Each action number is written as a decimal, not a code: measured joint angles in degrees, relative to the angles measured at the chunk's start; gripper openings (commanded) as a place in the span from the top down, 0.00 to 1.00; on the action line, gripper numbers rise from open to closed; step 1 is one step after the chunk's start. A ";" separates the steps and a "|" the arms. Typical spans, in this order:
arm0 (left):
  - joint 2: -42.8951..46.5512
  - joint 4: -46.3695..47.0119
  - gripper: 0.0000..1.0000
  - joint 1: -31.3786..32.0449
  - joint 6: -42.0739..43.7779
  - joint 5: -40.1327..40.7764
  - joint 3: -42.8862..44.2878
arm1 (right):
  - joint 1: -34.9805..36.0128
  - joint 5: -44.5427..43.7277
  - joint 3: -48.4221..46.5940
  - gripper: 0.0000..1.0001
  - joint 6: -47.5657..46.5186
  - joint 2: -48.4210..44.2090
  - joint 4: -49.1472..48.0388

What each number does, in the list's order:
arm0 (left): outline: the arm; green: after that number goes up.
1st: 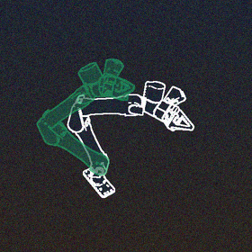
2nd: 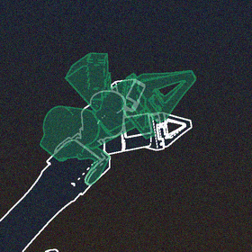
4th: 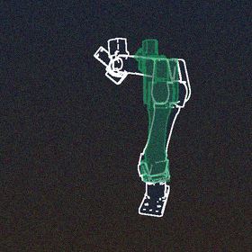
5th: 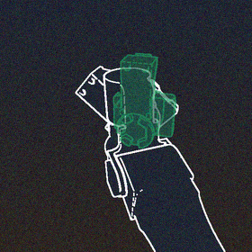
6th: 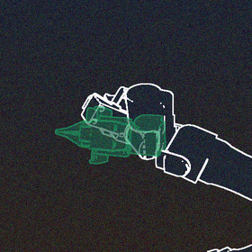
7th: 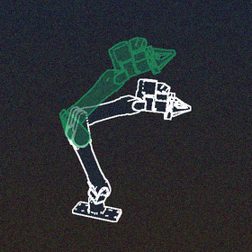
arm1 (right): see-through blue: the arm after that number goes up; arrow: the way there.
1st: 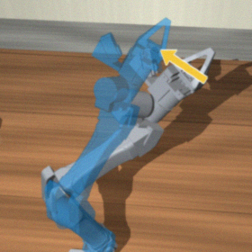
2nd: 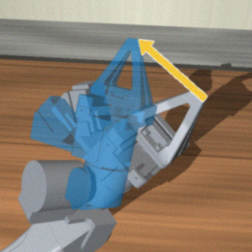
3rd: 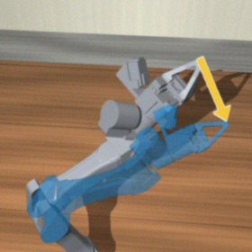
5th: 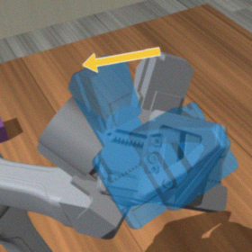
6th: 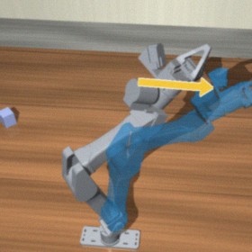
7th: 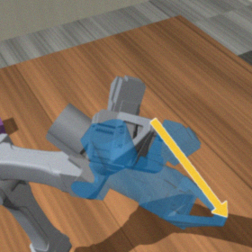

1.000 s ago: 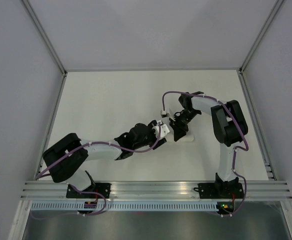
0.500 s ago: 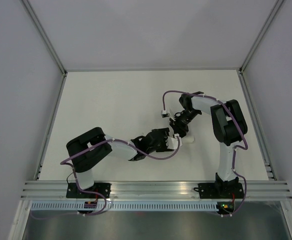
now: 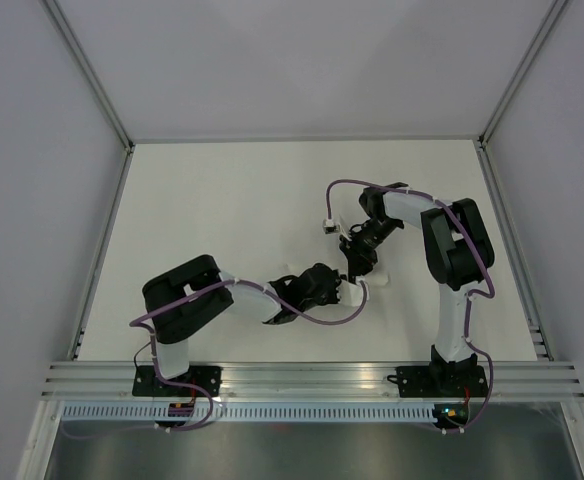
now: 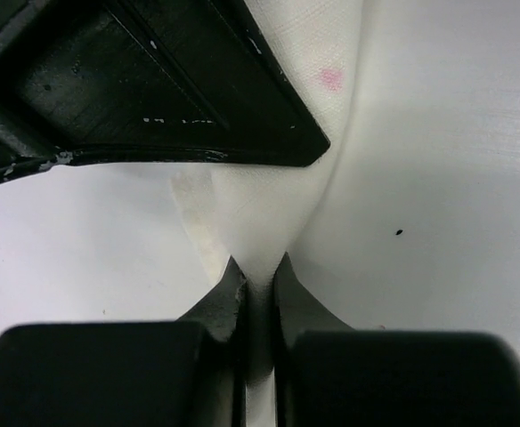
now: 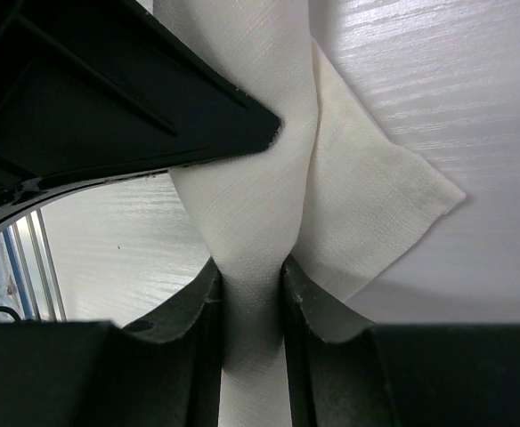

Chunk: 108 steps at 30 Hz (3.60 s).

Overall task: Fold the napkin, place the utensils inside, and roll it up
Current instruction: Roll the napkin with the utensil

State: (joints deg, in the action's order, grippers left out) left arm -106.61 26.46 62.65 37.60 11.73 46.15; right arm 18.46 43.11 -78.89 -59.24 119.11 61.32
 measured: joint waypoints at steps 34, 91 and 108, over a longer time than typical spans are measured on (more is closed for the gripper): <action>-4.61 -28.24 0.98 -14.82 -12.59 -34.82 19.74 | -14.40 0.63 28.30 0.20 14.86 -37.53 -35.10; -16.09 -56.02 0.51 -24.61 -20.24 -59.32 38.07 | 13.97 -21.18 42.34 0.87 9.81 -36.09 -54.93; 5.68 -36.15 0.45 -32.94 -38.60 -39.85 24.02 | 11.63 -20.41 30.97 0.90 17.42 -26.60 -48.30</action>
State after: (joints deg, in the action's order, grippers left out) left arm -100.92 -9.69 29.71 -0.99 -28.12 70.17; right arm 30.09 22.70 -47.92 -41.82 92.51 13.02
